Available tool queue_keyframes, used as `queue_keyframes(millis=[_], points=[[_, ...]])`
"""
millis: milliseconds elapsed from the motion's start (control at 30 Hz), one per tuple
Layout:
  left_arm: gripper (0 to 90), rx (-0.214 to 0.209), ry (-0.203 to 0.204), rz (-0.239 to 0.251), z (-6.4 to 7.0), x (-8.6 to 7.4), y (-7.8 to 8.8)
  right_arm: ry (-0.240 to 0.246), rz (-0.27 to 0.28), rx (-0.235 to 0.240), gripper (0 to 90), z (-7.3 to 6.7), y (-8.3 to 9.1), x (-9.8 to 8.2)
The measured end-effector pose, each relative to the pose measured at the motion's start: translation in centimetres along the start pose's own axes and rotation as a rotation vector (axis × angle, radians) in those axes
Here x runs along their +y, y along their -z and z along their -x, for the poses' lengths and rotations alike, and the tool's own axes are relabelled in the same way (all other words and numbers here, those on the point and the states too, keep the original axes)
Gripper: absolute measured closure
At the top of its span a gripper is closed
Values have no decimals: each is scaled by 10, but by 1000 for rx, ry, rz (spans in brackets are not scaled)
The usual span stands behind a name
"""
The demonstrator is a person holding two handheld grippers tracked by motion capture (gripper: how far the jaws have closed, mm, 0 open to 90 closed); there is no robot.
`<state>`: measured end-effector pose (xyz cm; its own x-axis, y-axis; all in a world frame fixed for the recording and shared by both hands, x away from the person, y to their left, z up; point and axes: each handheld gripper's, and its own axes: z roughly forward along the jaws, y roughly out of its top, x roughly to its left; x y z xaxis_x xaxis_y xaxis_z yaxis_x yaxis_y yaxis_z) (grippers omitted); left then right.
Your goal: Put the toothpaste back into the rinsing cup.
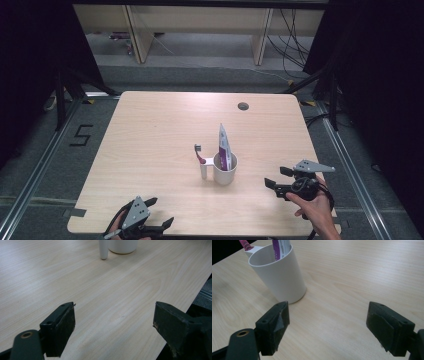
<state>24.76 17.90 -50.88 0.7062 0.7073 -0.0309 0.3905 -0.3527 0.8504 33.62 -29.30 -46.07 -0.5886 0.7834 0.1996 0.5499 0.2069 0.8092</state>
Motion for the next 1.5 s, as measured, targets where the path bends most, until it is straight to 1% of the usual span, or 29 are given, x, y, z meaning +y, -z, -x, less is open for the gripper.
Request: queue_keyframes(millis=[67,100,167,200,233,267,300,333,367,433,467,500,533,600,667,700,733,900,933,967,1067,1100,1133,1167,1200,1233,1267,1367,1500], points=[[174,2,-6,-3,0,0,1,-12,5,8,195,-1,1,-4],[173,0,-9,-3,0,0,1,-13,-13,8,195,-1,3,-6],[173,2,-11,-2,0,1,1,4,2,0,194,-1,3,-10],[173,7,-11,-4,1,1,1,-20,-29,22,194,-4,5,-14],[173,7,-26,-19,-1,0,1,-20,-29,22,194,-4,5,-14],[173,-1,2,3,2,0,0,-5,-21,16,194,-3,4,-16],[173,7,-20,-20,0,0,1,-3,-16,16,194,-5,4,-18],[173,-1,-2,0,1,0,0,-13,-27,18,194,-6,5,-19],[173,-1,1,3,1,0,0,20,-24,19,194,-4,5,-20],[173,-1,2,3,1,0,0,32,-22,9,194,-5,7,-21],[173,-1,-7,-6,0,0,1,-12,-23,23,194,-8,6,-23],[173,0,-5,-4,1,0,0,11,-30,29,193,-7,7,-23],[173,0,1,2,1,0,0,-16,-43,31,193,-9,8,-24],[173,-1,1,2,1,0,0,30,-30,16,192,-8,9,-26],[173,-1,1,2,1,0,0,-4,-41,31,190,-11,9,-29],[173,0,1,2,1,0,0,21,-34,23,188,-9,8,-31],[173,1,-8,-6,1,0,1,1,-31,26,186,-11,8,-32],[173,0,5,0,2,0,0,21,-55,34,171,-11,10,-39],[173,-1,1,-3,1,0,0,-23,-79,39,169,-15,12,-40],[173,-1,-1,-6,1,0,0,19,-68,37,168,-13,11,-41],[173,0,4,-2,1,0,0,41,-72,23,166,-13,13,-44],[173,0,4,-2,1,0,0,16,-83,31,166,-15,14,-45],[173,0,4,-2,1,0,0,33,-74,27,166,-14,14,-45],[173,0,4,-1,1,0,0,15,-85,31,165,-15,16,-46],[173,0,5,-1,2,0,0,44,-69,20,165,-13,15,-47],[173,0,4,-2,1,0,0,12,-90,31,166,-16,16,-48],[173,-1,5,-2,2,0,0,38,-88,25,165,-15,17,-50],[173,0,3,-3,1,0,0,49,-85,17,165,-15,17,-52],[173,0,3,-3,1,0,0,47,-88,34,166,-17,18,-54]])
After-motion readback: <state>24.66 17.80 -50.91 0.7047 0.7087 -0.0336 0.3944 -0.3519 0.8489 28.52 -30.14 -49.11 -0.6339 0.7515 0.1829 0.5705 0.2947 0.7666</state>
